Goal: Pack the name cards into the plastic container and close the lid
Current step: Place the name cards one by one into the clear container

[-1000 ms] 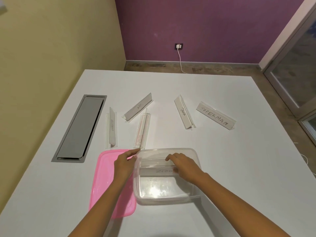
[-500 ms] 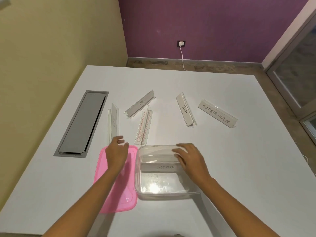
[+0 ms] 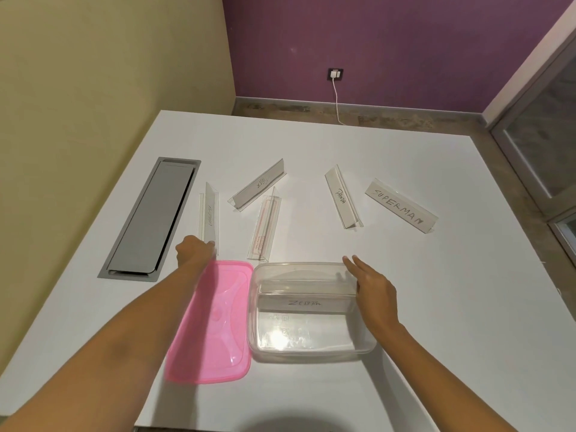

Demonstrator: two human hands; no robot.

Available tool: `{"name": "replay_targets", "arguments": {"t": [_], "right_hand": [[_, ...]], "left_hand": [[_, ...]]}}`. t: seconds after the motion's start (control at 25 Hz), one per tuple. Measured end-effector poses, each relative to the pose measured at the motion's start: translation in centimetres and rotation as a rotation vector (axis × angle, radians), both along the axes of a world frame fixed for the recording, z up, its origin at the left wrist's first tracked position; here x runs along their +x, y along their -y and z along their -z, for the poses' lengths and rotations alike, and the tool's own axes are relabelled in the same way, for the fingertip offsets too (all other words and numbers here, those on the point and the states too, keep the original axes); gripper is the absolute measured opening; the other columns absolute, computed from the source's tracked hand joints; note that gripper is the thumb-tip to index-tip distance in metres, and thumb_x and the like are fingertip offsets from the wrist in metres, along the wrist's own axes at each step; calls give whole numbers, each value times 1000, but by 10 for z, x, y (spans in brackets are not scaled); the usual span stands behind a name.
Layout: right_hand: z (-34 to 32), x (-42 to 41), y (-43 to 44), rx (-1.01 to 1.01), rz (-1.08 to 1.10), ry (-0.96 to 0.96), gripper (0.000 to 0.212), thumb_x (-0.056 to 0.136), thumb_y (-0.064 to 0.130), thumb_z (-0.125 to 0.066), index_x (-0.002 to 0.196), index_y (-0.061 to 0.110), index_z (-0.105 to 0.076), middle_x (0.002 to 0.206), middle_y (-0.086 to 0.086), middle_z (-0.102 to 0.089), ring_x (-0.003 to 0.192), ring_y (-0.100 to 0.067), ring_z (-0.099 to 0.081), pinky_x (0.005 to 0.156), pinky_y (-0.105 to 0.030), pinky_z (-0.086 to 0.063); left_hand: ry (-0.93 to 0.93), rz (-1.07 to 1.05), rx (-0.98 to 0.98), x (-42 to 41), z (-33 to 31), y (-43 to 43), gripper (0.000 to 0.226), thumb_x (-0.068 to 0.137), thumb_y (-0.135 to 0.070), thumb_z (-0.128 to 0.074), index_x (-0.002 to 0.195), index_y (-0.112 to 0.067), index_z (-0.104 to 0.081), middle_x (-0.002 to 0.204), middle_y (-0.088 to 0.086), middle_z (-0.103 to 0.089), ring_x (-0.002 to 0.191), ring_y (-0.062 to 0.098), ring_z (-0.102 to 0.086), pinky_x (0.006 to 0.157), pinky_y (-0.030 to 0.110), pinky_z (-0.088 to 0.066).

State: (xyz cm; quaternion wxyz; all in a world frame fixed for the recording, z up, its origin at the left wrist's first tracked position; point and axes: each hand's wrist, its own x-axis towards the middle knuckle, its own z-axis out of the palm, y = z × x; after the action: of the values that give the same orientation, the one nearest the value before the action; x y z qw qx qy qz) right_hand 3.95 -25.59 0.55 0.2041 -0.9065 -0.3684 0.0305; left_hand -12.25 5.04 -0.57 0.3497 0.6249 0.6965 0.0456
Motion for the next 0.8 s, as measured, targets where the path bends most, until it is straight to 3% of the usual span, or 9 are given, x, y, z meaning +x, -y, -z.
{"name": "replay_targets", "arguments": {"t": [0.12, 0.2, 0.28, 0.36, 0.4, 0.48, 0.64, 0.72, 0.8], "right_hand": [[0, 1, 0, 3, -12, -2, 61, 77, -16, -57, 128, 19, -59, 134, -12, -57, 113, -31, -63, 88, -39, -53], [0, 1, 1, -2, -21, 24, 61, 76, -16, -58, 127, 18, -60, 133, -12, -59, 111, -32, -64, 86, -40, -55], [-2, 1, -2, 0, 11, 13, 59, 77, -16, -55, 124, 19, -63, 131, -10, -61, 112, -30, -64, 85, -39, -55], [-8, 0, -10, 26, 119, -36, 52, 81, -13, -53, 119, 19, -66, 126, -7, -65, 112, -28, -63, 88, -39, -53], [-12, -1, -15, 64, 169, -44, 46, 82, -11, -54, 115, 18, -68, 122, -6, -68, 110, -27, -63, 89, -39, -53], [-23, -5, -28, 176, 204, -62, 36, 85, -4, -57, 111, 18, -69, 116, -2, -71, 108, -24, -61, 91, -37, -51], [-52, -11, -54, 418, 119, -343, 26, 91, 14, -59, 116, 20, -65, 119, 3, -66, 111, -16, -57, 97, -28, -44], [-66, -9, -65, 485, 67, -579, 34, 89, 24, -64, 122, 22, -60, 120, 7, -64, 109, -11, -58, 95, -25, -45], [-77, -5, -73, 497, 28, -826, 47, 85, 34, -68, 128, 24, -54, 121, 10, -62, 110, -5, -58, 94, -20, -45]], "left_hand": [[18, 1, 4, 3, -1, -4, 16, 80, -10, -71, 85, 4, -65, 81, 16, -65, 83, 36, -67, 68, 35, -51], [71, -43, 36, 4, -2, -4, 13, 80, -5, -71, 87, 4, -66, 85, 19, -67, 85, 37, -67, 71, 36, -54], [196, -112, 22, 7, -11, 2, 16, 81, -5, -69, 95, 5, -68, 94, 22, -70, 82, 36, -69, 70, 36, -57], [333, -125, 6, 10, -21, 12, 4, 82, -5, -69, 80, -2, -70, 82, 15, -70, 64, 27, -68, 61, 33, -58], [395, -118, -5, 12, -28, 21, 13, 82, -5, -70, 70, -7, -67, 74, 10, -68, 57, 21, -65, 63, 31, -57], [533, -84, -48, 16, -42, 43, 15, 82, -3, -69, 73, -13, -62, 71, 6, -64, 54, 13, -62, 69, 31, -57], [765, 21, -169, 23, -66, 96, 18, 82, 2, -66, 96, -8, -59, 75, 8, -64, 62, 20, -64, 67, 27, -59], [785, 111, -193, 26, -74, 117, 18, 83, 2, -66, 99, -4, -62, 78, 10, -65, 63, 19, -66, 72, 27, -59], [809, 181, -221, 29, -79, 136, 12, 83, 2, -65, 90, -7, -65, 73, 7, -66, 60, 12, -68, 66, 20, -58]]}}
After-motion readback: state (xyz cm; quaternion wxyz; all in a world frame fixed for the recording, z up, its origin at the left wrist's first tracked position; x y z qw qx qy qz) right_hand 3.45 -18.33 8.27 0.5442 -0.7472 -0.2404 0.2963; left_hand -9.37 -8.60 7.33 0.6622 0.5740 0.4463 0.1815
